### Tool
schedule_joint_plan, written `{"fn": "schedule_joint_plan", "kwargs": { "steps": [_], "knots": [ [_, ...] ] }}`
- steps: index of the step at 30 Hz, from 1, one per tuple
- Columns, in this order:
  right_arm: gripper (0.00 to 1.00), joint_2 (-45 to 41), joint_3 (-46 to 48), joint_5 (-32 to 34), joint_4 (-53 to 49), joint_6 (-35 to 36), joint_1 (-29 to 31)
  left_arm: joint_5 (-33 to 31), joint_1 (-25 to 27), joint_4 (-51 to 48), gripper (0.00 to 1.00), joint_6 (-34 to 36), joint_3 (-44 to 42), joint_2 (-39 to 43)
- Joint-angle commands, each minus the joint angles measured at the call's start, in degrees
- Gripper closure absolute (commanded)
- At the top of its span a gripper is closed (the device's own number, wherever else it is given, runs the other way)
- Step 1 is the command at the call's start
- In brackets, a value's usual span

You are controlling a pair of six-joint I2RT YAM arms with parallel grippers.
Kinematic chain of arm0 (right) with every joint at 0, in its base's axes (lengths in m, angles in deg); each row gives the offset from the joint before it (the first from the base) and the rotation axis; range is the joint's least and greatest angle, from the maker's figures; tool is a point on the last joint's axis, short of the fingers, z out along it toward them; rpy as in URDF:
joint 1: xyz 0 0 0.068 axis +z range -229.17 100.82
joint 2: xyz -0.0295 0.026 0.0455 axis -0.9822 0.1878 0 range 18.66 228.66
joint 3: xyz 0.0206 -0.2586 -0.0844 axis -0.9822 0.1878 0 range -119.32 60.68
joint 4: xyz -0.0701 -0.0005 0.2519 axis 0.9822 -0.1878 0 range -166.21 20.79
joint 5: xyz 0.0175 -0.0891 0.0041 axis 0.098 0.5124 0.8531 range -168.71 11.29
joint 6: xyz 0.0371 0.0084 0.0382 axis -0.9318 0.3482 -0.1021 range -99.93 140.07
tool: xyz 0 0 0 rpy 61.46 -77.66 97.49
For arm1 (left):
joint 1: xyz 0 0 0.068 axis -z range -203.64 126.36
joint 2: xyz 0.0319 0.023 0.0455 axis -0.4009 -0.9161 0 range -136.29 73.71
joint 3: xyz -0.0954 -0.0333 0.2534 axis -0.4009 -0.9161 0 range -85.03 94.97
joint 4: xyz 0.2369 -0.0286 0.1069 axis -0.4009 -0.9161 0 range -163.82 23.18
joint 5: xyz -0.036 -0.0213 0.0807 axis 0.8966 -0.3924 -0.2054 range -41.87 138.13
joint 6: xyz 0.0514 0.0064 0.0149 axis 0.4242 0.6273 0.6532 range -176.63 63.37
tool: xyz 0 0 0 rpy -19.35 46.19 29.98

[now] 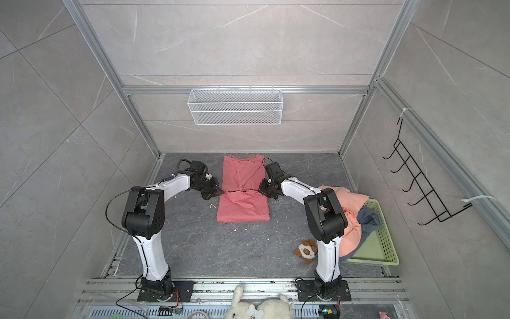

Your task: Fold and stack the t-shirts

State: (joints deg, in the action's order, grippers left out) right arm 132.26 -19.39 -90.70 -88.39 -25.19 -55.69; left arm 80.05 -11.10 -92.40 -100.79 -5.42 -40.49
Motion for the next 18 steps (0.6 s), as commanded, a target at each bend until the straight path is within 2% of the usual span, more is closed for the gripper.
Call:
{"fn": "schedule_joint_plan", "kwargs": {
  "steps": [1, 2, 4, 5, 11, 14, 18],
  "knots": [
    [0.79, 1.59, -5.11, -2.21, -0.19, 1.12, -0.96, 3.81, -2.10, 2.77, 0.84, -1.69, 2.64, -0.99],
    [0.70, 2.02, -6.60, -2.38, -1.44, 1.28, -1.16, 4.27, -2.53, 2.49, 0.73, -1.80, 3.51, -1.44],
    [0.55, 1.57, -7.92, -1.98, -2.34, 1.82, -1.70, 4.14, -2.96, 2.37, 0.64, -1.87, 4.31, -1.11],
    [0.51, 0.70, -7.92, -1.29, -2.44, 1.84, -2.06, 3.68, -3.20, 2.38, 0.57, -1.85, 4.53, -0.46],
    [0.45, -6.83, -5.05, -1.11, -4.55, 4.04, -3.27, -0.29, -5.87, 0.43, 0.39, -0.88, 2.95, 6.74],
    [0.44, -10.99, 0.84, -2.99, -4.66, 3.89, -3.27, -1.72, -5.79, -3.21, 0.32, 2.03, 0.94, 10.52],
    [0.42, -18.19, 12.28, -3.99, -2.75, 1.11, -3.14, -1.79, -5.60, -3.88, 0.22, 3.20, -7.18, 17.26]
  ]
}}
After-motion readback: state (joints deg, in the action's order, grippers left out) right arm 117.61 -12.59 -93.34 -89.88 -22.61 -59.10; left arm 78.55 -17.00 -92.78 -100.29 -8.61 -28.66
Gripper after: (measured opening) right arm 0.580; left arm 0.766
